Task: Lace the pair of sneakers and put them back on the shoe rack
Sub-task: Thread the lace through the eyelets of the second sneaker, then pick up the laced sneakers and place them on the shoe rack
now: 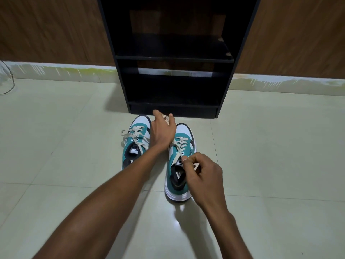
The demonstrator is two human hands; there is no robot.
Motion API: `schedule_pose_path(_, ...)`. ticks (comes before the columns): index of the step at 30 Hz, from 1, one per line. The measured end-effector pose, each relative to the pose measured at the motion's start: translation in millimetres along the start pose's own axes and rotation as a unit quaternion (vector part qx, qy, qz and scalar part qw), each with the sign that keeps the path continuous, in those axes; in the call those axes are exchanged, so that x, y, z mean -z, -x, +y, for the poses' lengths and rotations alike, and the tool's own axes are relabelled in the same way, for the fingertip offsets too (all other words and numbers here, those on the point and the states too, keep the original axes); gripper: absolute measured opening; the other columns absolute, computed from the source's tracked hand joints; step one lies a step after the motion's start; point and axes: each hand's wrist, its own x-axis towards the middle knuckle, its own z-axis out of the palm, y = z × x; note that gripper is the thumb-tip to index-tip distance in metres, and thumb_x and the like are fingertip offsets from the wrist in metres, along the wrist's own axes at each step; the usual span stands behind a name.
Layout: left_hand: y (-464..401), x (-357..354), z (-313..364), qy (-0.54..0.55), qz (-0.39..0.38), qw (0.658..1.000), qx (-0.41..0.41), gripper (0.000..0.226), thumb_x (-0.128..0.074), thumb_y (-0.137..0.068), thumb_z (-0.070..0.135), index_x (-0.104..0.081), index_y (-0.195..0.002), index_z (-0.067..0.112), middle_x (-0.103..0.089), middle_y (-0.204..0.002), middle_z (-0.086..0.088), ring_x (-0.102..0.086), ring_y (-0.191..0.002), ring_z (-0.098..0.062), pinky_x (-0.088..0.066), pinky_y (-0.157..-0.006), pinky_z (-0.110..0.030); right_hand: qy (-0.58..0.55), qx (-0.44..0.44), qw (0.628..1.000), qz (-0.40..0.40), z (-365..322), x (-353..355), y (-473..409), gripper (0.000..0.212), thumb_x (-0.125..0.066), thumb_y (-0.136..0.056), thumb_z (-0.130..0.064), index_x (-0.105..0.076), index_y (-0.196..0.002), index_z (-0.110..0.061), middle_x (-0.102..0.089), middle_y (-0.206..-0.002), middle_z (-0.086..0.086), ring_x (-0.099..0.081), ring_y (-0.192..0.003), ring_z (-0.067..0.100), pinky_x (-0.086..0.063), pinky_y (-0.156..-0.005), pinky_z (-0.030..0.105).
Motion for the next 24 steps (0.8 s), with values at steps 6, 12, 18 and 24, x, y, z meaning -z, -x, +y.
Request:
schedule_pose_path(6, 16, 42, 1, -0.060, -0.080, 0.993, -0.061, 0.043, -0.062, -0.095, 0.042, -0.043, -0.126, 0.020, -0.061, -0.108, -0.004, -0.060, -0.094, -0.022, -0.046, -0.075, -0.036, 0.125, 0.049, 0.985, 0.106, -14, 13, -8, 0.017, -0.067, -0.091, -0.033, -0.059, -0.096, -0.019, -0.057, -0.104, -0.006, -0.059, -0.067, 0.019, -0.039, -0.062, 0.030)
schedule_pose_path(12, 44, 98, -10, -0.169, -0.122, 0.969, -0.129, 0.027, -0.070, -0.087, 0.039, -0.063, -0.106, 0.022, -0.052, -0.126, -0.002, -0.039, -0.128, -0.027, -0.038, -0.099, -0.035, 0.190, 0.074, 0.976, 0.072, -36, 10, -5, 0.024, -0.067, -0.089, -0.037, -0.056, -0.107, -0.024, -0.055, -0.112, -0.006, -0.061, -0.089, 0.019, -0.046, -0.064, 0.031)
schedule_pose_path(18, 67, 127, -21, -0.405, -0.140, 0.898, -0.098, 0.068, -0.077, -0.073, 0.059, -0.054, -0.120, 0.017, -0.035, -0.145, -0.010, -0.035, -0.130, -0.039, -0.040, -0.100, -0.050, 0.315, -0.052, 0.930, -0.183, -20, -13, 4, 0.052, -0.074, -0.078, -0.054, -0.059, -0.119, -0.026, -0.041, -0.138, 0.003, -0.039, -0.127, 0.026, -0.045, -0.081, 0.035)
schedule_pose_path(24, 83, 136, -48, -0.377, -0.136, 0.916, -0.021, 0.087, -0.086, -0.066, 0.049, -0.041, -0.133, 0.016, -0.019, -0.150, -0.014, -0.055, -0.109, -0.043, -0.046, -0.077, -0.041, 0.338, -0.075, 0.914, -0.211, -2, -27, 5, 0.041, -0.070, -0.079, -0.033, -0.060, -0.118, -0.024, -0.047, -0.121, 0.009, -0.054, -0.101, 0.032, -0.044, -0.073, 0.032)
